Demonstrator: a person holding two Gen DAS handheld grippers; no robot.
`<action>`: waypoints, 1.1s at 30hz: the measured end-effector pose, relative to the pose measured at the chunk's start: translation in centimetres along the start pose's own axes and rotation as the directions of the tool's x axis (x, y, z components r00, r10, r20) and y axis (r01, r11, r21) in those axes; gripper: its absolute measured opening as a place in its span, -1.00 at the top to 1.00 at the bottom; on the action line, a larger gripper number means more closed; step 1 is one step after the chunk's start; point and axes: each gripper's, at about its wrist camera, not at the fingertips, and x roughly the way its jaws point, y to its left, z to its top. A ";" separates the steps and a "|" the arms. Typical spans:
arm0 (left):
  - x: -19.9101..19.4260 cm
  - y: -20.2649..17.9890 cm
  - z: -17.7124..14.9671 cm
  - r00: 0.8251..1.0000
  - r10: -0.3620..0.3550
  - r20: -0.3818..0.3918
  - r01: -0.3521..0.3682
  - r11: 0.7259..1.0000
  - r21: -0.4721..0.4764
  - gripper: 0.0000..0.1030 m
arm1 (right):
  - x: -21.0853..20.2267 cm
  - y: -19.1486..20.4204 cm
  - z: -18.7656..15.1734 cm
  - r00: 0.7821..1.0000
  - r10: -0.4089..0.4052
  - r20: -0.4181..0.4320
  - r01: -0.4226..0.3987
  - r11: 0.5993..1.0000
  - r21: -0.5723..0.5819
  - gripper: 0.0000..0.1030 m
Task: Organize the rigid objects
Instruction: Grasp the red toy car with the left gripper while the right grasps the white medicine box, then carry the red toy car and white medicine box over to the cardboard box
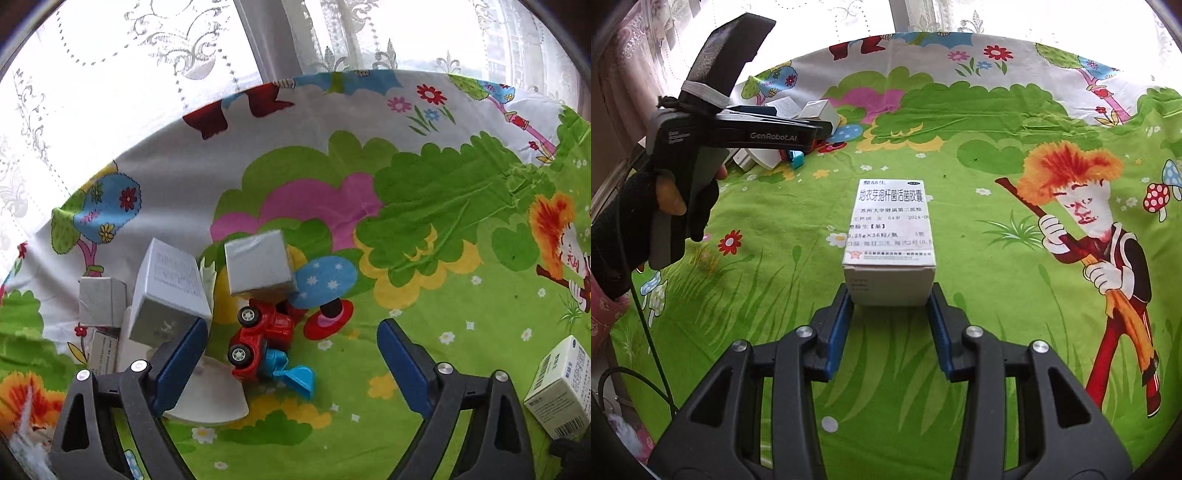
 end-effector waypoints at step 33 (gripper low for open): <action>-7.6 -0.3 -10.9 0.992 -0.127 0.024 0.129 0.979 -0.160 0.31 | 2.6 1.1 2.4 0.990 -0.144 -0.003 0.144 0.989 -0.033 0.15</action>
